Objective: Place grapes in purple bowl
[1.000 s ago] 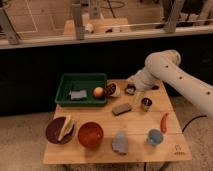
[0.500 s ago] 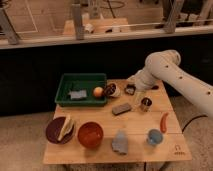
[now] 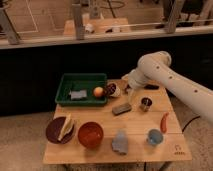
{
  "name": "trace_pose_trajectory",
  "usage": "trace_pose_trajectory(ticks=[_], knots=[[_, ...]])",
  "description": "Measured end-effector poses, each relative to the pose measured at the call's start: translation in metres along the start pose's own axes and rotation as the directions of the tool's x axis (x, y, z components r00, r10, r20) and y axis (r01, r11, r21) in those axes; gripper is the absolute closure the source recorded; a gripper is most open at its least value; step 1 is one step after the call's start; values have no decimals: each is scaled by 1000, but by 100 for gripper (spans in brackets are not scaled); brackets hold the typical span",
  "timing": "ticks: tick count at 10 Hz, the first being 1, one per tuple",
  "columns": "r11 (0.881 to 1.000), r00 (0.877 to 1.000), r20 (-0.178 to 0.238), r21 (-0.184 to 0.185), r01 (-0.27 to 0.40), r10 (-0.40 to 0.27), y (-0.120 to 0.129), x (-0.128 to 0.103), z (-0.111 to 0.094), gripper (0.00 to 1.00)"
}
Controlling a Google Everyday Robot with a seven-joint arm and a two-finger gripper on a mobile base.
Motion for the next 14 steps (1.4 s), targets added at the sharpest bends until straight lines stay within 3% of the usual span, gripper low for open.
trace_pose_trajectory(ticks=[2,5,9,11,14], knots=[[1000,1000,12,28,7,-7,-31,-7,39,20],[998,998,56,56,8,-11,-44,-18,81,20],[996,991,125,77,45,-54,-52,-43,93,20],[995,988,137,77,65,-75,-54,-54,98,20],[996,986,140,44,83,-88,-49,-60,121,20]])
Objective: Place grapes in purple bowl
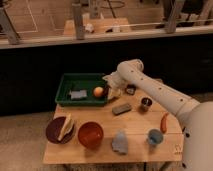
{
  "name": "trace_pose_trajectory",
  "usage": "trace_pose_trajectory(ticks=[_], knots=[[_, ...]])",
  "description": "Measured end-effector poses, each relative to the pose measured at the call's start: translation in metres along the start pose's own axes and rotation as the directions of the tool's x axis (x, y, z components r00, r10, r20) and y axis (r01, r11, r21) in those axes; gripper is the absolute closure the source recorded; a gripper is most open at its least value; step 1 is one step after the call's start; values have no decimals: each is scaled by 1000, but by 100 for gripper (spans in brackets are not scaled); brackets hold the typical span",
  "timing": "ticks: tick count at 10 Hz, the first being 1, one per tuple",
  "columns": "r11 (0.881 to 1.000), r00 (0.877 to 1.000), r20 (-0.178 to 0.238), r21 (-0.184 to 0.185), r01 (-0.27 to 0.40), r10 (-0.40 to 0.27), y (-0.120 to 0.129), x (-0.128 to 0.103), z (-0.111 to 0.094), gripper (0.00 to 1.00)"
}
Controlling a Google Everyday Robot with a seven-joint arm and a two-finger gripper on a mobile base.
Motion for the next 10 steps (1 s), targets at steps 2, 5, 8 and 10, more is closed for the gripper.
trace_pose_trajectory(ticks=[2,5,8,10], knots=[[1000,1000,-6,-27,12,-12,4,-2,10,24],[998,999,-7,-47,37,-38,10,-4,22,54],[997,998,3,-46,64,-64,11,-8,23,82],[996,997,-8,-33,78,-78,8,-11,17,99]])
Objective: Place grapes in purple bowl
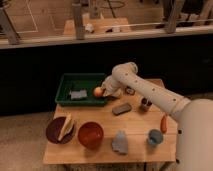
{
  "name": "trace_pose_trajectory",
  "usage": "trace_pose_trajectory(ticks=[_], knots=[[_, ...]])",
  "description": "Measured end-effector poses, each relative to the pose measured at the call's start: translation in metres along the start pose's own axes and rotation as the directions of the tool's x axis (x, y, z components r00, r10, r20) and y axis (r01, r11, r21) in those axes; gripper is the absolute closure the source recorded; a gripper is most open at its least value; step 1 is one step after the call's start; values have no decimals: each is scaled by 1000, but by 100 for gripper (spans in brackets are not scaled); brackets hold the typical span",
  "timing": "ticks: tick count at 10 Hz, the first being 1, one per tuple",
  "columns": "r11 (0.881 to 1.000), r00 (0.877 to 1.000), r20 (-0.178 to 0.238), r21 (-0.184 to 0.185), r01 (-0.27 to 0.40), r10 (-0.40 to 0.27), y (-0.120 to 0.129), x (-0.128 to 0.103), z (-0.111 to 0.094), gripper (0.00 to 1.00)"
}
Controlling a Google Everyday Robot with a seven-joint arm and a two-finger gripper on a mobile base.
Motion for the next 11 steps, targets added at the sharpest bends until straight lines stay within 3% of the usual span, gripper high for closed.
trace_pose_trajectory(ticks=[2,6,7,9,11], knots=[[1000,1000,-12,25,-1,2,-9,-2,-20,100],[990,998,5,124,-68,67,-49,22,-113,100],[986,996,18,143,-87,85,-59,28,-138,100],[977,989,88,172,-129,116,-84,31,-189,100],[972,985,116,184,-147,126,-90,33,-209,100]])
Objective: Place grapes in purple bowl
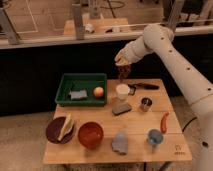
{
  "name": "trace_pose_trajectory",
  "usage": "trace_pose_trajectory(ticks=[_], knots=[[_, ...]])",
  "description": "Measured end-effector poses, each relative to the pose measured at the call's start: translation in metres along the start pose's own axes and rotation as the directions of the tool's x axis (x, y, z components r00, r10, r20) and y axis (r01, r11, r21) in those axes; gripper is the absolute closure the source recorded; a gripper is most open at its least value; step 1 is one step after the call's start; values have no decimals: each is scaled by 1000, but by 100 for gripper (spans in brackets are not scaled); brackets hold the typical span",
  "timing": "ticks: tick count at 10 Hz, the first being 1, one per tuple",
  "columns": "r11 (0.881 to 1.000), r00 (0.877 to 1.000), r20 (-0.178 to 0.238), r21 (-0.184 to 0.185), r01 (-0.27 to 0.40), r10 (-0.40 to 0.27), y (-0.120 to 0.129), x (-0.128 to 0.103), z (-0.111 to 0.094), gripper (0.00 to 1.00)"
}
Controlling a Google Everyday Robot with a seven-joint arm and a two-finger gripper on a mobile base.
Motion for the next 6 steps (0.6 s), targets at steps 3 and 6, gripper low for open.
trace_pose_trajectory(ticks=[3,6], knots=[[1000,1000,3,-2,3,-3,-1,-2,2,100],[1000,1000,2,-1,2,-2,-1,-2,1,100]])
